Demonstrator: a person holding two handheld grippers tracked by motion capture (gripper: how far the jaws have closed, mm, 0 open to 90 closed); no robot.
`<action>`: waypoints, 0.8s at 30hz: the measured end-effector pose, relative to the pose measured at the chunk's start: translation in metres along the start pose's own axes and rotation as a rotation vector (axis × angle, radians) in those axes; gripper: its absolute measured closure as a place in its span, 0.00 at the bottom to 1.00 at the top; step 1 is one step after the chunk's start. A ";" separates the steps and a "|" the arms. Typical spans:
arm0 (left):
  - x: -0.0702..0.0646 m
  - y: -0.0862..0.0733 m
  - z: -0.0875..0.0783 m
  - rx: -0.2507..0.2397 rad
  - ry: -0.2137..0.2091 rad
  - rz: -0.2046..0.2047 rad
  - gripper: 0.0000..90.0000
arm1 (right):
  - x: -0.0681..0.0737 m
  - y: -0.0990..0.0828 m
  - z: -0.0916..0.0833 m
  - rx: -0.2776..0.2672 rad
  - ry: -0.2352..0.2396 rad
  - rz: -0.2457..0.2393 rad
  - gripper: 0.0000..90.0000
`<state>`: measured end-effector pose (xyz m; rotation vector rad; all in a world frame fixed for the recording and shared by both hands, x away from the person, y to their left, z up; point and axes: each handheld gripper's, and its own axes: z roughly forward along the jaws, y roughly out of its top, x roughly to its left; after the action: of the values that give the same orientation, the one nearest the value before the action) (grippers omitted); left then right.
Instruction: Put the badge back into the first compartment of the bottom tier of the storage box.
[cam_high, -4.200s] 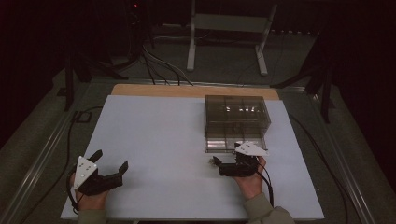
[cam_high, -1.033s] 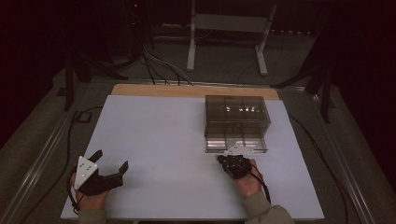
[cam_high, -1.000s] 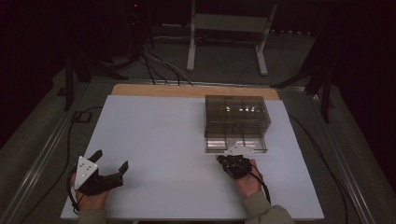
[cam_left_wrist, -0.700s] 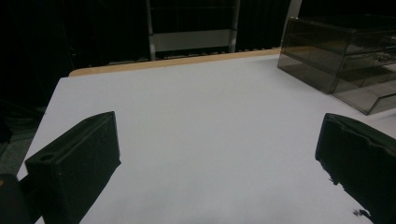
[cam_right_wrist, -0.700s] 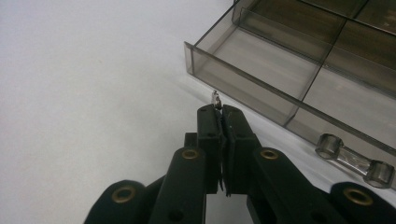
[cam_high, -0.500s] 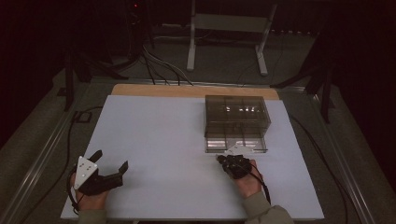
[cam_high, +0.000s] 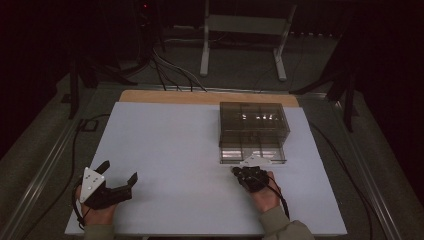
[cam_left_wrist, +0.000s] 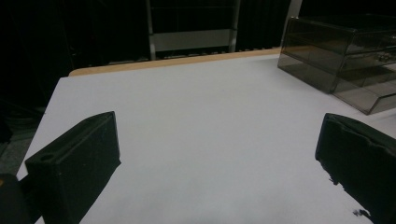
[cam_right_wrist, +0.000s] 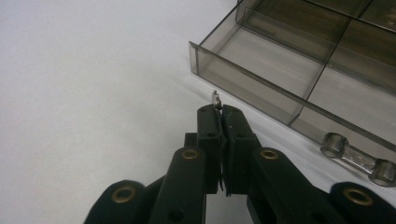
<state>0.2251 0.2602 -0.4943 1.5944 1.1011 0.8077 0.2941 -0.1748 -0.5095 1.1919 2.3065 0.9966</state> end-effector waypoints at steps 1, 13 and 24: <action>0.000 0.000 0.000 0.000 0.000 0.000 0.01 | 0.000 0.000 0.000 -0.001 0.001 0.001 0.98; -0.001 0.000 0.001 0.002 -0.001 0.001 0.01 | 0.001 0.005 -0.005 -0.015 0.005 -0.001 0.98; 0.000 0.000 0.001 0.003 -0.001 0.000 0.01 | 0.001 0.013 -0.010 -0.039 0.010 0.004 0.98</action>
<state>0.2258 0.2594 -0.4951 1.5969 1.1018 0.8062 0.2944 -0.1732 -0.4931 1.1797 2.2829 1.0462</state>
